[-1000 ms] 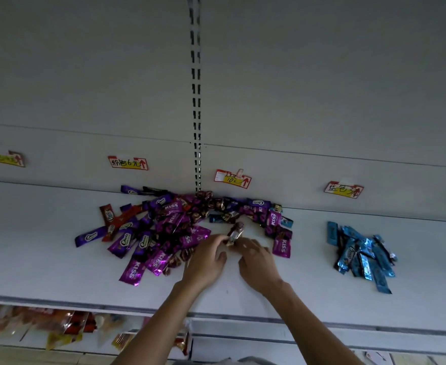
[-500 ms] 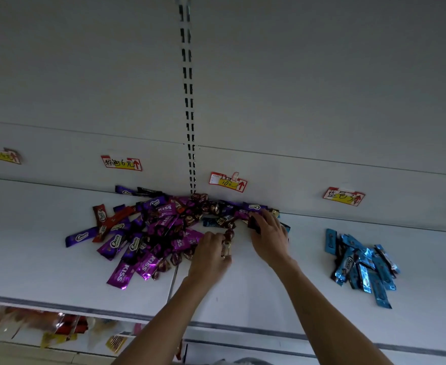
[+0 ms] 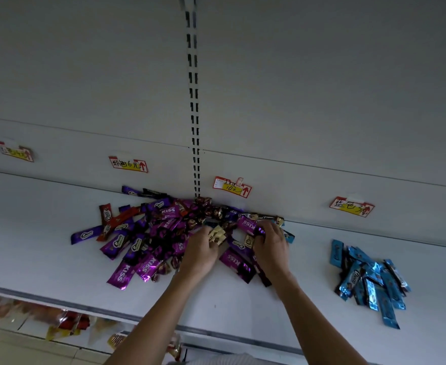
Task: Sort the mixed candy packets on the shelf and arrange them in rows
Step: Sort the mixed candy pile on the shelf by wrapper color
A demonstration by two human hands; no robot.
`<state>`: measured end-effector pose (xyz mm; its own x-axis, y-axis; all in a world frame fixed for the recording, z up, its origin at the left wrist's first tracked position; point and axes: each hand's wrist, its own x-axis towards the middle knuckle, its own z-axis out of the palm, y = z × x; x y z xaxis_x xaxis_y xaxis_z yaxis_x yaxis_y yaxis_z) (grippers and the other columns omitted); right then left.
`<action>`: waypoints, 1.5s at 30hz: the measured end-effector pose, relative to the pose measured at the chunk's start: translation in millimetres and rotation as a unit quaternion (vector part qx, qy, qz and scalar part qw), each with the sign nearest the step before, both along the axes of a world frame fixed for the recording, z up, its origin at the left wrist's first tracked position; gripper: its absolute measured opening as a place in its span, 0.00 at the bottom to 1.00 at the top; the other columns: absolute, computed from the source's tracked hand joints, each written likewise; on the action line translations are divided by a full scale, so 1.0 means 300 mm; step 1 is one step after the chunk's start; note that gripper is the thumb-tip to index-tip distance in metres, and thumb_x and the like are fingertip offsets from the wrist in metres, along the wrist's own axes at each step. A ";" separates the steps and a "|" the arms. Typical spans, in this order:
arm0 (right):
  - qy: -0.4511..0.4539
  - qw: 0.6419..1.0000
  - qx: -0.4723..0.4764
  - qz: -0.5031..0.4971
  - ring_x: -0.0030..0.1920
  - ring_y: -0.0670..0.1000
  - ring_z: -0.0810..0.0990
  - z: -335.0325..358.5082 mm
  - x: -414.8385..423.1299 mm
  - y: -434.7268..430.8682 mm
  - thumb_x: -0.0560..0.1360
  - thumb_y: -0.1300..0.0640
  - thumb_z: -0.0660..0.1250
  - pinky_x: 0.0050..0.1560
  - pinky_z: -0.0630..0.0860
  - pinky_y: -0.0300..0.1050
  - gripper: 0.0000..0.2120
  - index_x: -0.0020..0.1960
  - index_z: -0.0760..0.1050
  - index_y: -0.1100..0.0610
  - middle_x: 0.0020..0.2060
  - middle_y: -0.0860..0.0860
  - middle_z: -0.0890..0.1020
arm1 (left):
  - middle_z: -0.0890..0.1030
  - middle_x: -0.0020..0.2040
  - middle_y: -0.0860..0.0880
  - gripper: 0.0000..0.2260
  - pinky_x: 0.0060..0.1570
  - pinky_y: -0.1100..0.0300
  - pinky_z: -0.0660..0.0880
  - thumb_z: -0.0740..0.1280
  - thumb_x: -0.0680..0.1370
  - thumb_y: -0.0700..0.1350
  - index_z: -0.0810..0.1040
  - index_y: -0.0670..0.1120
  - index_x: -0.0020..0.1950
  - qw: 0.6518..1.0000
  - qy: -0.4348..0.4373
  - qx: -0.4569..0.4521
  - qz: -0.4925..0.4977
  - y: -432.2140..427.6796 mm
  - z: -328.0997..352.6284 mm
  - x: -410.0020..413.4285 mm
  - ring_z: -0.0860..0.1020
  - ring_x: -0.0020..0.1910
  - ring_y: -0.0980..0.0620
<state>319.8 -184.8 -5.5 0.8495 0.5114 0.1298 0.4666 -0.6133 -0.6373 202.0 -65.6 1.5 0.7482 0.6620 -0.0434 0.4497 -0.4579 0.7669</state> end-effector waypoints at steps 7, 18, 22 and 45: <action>-0.029 0.992 -0.092 0.084 0.67 0.49 0.65 -0.029 -0.044 -0.011 0.77 0.58 0.61 0.66 0.60 0.50 0.14 0.61 0.76 0.52 0.64 0.46 0.74 | 0.77 0.46 0.46 0.10 0.38 0.66 0.72 0.55 0.81 0.38 0.72 0.40 0.59 0.997 -0.033 0.004 0.064 0.025 0.028 0.009 0.77 0.43 0.50; 0.075 0.983 -0.165 0.023 0.50 0.53 0.77 0.002 -0.047 0.020 0.74 0.45 0.66 0.47 0.76 0.46 0.20 0.59 0.68 0.57 0.54 0.53 0.76 | 0.79 0.44 0.50 0.17 0.40 0.59 0.74 0.67 0.74 0.58 0.73 0.45 0.49 0.994 0.069 0.076 -0.034 0.051 -0.009 0.103 0.78 0.43 0.52; 0.111 0.973 -0.203 0.013 0.47 0.52 0.76 0.016 -0.040 0.036 0.74 0.48 0.68 0.46 0.75 0.46 0.18 0.57 0.68 0.56 0.50 0.52 0.76 | 0.82 0.48 0.49 0.08 0.43 0.61 0.72 0.66 0.76 0.48 0.77 0.46 0.52 0.984 0.078 0.155 -0.038 0.042 0.004 0.149 0.79 0.48 0.51; -0.048 0.987 -0.149 0.046 0.61 0.51 0.68 -0.027 0.082 -0.010 0.76 0.54 0.65 0.54 0.75 0.43 0.14 0.59 0.76 0.58 0.59 0.52 0.74 | 0.72 0.55 0.47 0.11 0.37 0.67 0.72 0.65 0.77 0.43 0.76 0.44 0.59 0.984 0.040 0.171 0.020 0.042 0.002 0.119 0.75 0.47 0.53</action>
<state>344.5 -187.8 -13.7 0.7884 0.6139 0.0399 0.5790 -0.7185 -0.3855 237.6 -52.9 2.1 0.7248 0.6768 0.1285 0.5252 -0.6635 0.5328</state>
